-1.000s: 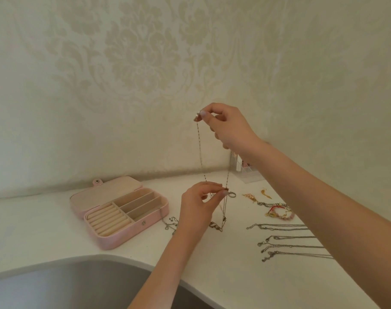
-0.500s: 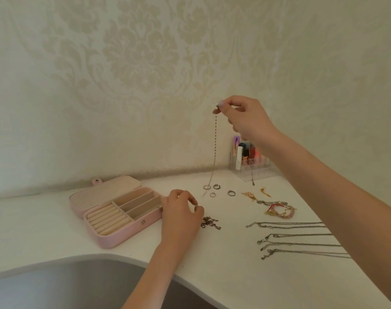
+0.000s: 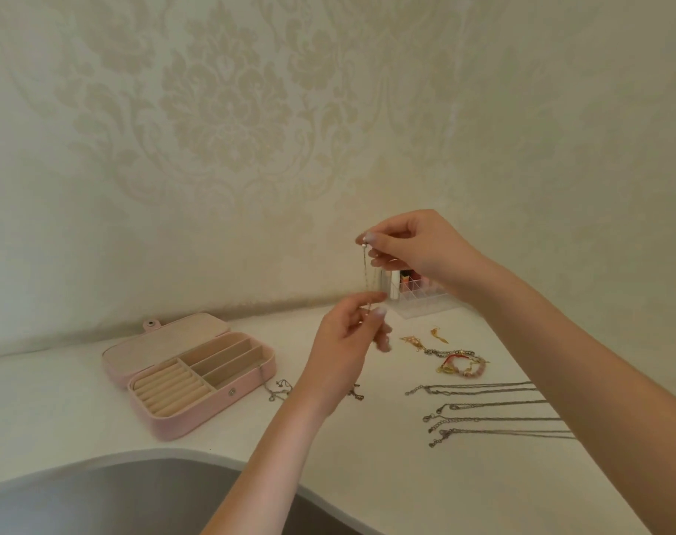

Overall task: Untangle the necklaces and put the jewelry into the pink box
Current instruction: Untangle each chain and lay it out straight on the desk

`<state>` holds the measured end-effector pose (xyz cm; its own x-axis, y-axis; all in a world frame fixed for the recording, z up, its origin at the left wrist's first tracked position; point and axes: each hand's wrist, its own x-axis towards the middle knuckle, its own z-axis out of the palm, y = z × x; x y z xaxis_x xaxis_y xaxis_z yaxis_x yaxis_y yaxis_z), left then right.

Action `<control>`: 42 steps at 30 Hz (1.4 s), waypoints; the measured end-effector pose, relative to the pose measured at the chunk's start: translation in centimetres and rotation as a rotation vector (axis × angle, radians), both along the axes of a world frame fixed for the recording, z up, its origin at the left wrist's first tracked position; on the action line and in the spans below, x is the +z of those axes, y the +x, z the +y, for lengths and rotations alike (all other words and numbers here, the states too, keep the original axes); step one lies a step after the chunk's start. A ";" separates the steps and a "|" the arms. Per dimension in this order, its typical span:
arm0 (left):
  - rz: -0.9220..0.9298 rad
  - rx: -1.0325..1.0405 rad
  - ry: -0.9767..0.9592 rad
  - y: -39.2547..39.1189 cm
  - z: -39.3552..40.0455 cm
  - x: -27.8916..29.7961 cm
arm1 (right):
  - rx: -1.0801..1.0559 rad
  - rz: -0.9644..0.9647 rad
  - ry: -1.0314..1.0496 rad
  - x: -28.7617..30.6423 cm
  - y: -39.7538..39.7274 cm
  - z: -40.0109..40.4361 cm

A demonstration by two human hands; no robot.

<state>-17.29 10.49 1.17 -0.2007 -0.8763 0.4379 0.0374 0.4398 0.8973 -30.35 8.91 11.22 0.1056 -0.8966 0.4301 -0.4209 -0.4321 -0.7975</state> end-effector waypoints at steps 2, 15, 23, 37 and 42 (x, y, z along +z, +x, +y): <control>0.003 0.025 0.016 -0.1 0.3 -0.4 | -0.061 -0.112 -0.015 -0.4 -1.2 0.5; -0.444 0.020 0.008 -0.2 4.2 -0.6 | -0.647 -0.041 -0.167 -6.7 -9.7 7.5; -0.529 -0.076 0.010 -4.9 7.2 -4.1 | -0.957 0.090 0.064 -13.3 -15.5 11.9; -0.852 -0.022 -0.429 -8.7 9.2 -6.0 | -1.176 0.093 -0.050 -18.2 -18.4 16.2; -0.916 -0.018 -0.468 -9.0 8.8 -6.0 | -1.194 0.080 -0.015 -18.1 -19.1 15.3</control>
